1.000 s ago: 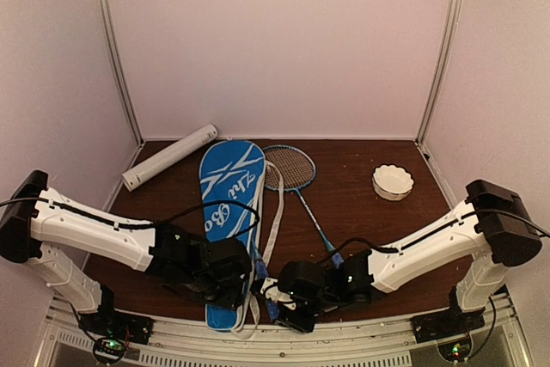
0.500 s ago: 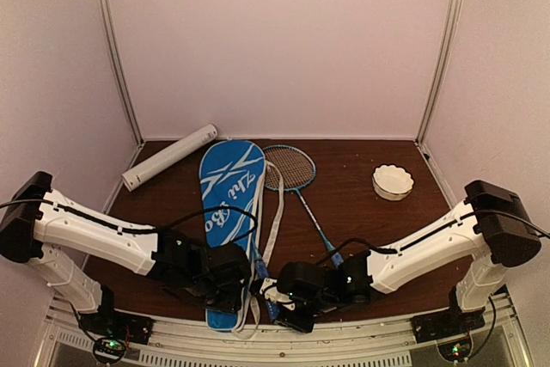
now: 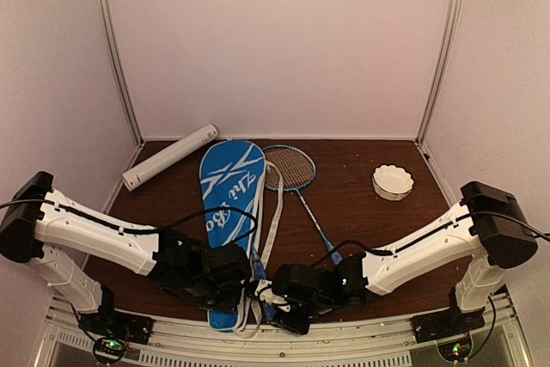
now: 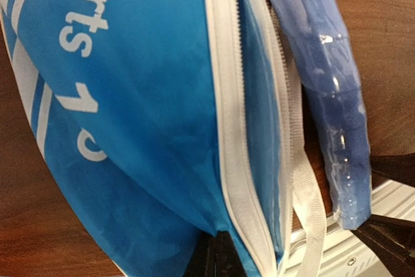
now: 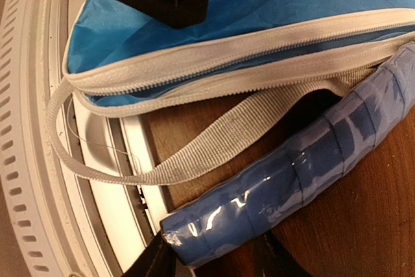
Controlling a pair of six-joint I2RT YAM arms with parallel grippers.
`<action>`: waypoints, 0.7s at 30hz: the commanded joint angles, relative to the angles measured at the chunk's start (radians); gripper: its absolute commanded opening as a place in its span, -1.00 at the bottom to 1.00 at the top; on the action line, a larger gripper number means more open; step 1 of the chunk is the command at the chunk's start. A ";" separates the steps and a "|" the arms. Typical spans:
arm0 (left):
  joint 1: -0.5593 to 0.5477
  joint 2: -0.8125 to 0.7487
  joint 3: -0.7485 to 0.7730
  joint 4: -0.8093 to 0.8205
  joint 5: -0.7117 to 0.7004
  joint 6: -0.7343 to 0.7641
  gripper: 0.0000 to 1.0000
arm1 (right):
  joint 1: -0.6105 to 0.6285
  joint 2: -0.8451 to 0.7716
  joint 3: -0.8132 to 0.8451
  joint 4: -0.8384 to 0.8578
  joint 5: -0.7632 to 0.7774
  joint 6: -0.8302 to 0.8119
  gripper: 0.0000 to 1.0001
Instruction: Pack up the badminton gear
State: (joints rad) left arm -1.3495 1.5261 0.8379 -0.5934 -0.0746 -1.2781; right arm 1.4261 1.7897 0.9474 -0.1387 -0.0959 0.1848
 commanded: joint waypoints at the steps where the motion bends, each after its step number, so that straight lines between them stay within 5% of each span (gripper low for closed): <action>1: -0.005 -0.035 -0.001 0.040 -0.008 0.002 -1.00 | 0.013 -0.018 0.026 0.031 0.009 0.004 -0.19; 16: -0.004 -0.068 -0.022 0.051 -0.018 0.016 -1.00 | 0.033 -0.158 -0.027 0.064 0.019 0.008 -0.49; 21: -0.004 -0.080 -0.020 0.030 -0.035 0.016 -1.00 | 0.033 -0.147 -0.048 0.032 0.018 -0.011 -0.14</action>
State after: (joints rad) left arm -1.3502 1.4731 0.8192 -0.5766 -0.0765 -1.2762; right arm 1.4536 1.6497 0.9302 -0.1009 -0.0948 0.1898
